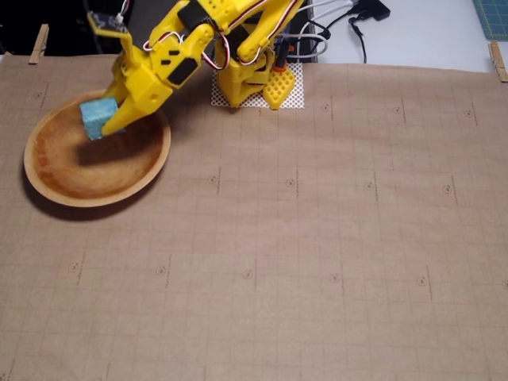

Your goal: Grasp a blue block and put it in the bowl.

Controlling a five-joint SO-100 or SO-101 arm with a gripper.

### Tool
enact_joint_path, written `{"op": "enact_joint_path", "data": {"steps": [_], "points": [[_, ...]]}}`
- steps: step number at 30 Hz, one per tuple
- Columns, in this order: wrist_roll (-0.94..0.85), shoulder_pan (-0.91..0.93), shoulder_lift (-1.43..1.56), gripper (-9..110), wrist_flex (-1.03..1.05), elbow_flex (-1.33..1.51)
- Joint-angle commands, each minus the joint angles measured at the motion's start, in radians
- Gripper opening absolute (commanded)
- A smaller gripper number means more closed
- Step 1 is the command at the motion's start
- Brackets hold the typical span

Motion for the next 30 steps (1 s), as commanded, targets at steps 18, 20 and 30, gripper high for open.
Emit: {"op": "enact_joint_path", "data": {"steps": [18, 20, 30], "points": [[0.000, -0.049, -0.153, -3, 0.008, -0.155], [0.000, -0.049, -0.189, -3, 0.008, -0.183], [0.002, -0.037, -0.319, 8, -0.006, -0.328]]}}
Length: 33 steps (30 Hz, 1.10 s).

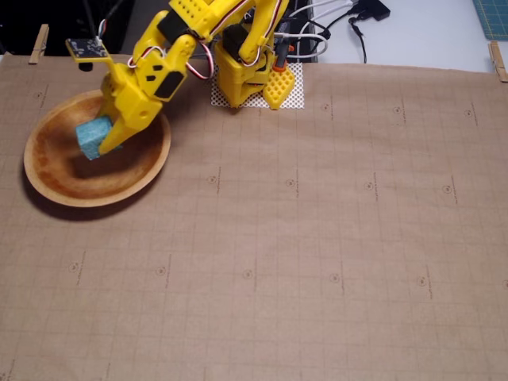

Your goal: Grasp a blue block and put it in the bowl.

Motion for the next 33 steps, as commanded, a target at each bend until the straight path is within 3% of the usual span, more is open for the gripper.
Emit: {"op": "enact_joint_path", "data": {"steps": [1, 16, 33], "points": [[0.002, 0.006, -0.017, 9, -0.012, -0.114], [0.002, 0.054, -0.040, 20, -0.002, -0.138], [-0.011, 0.037, -0.002, 20, -0.012, -0.140]]}}
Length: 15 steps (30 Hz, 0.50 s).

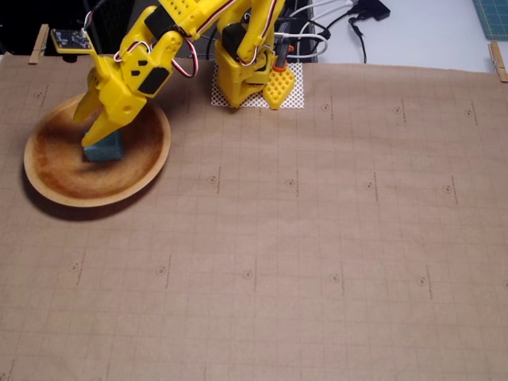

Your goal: Grasp a blue block and put it in the bowl.

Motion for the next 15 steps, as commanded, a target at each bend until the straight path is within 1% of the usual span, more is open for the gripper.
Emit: {"op": "enact_joint_path", "data": {"steps": [1, 4, 15], "points": [[-0.011, -0.015, 0.063, 20, -0.015, -0.074], [-0.012, -0.057, 0.114, 20, -0.015, -0.074], [-0.011, -0.301, 0.328, 20, -0.014, -0.072]]}}
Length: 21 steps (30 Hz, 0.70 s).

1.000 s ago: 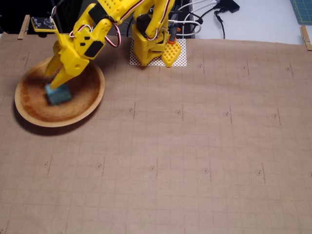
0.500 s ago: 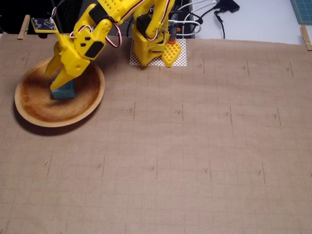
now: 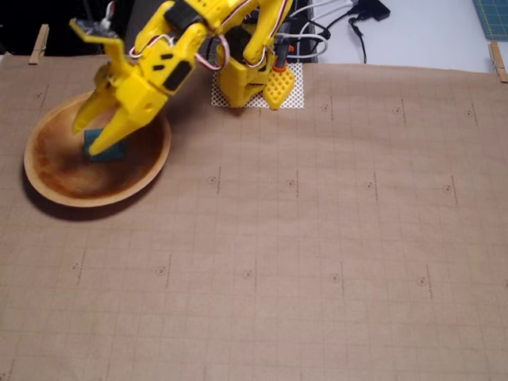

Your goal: Grasp a blue block and put it in the bowl.

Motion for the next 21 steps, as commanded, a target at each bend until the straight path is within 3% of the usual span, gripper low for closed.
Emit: {"op": "enact_joint_path", "data": {"steps": [1, 11, 21], "points": [[-0.008, -0.083, 0.107, 20, -0.014, -0.071], [-0.011, -0.307, 0.298, 19, -0.002, -0.025], [-0.015, -0.514, 0.508, 2, -0.002, 0.181]]}}
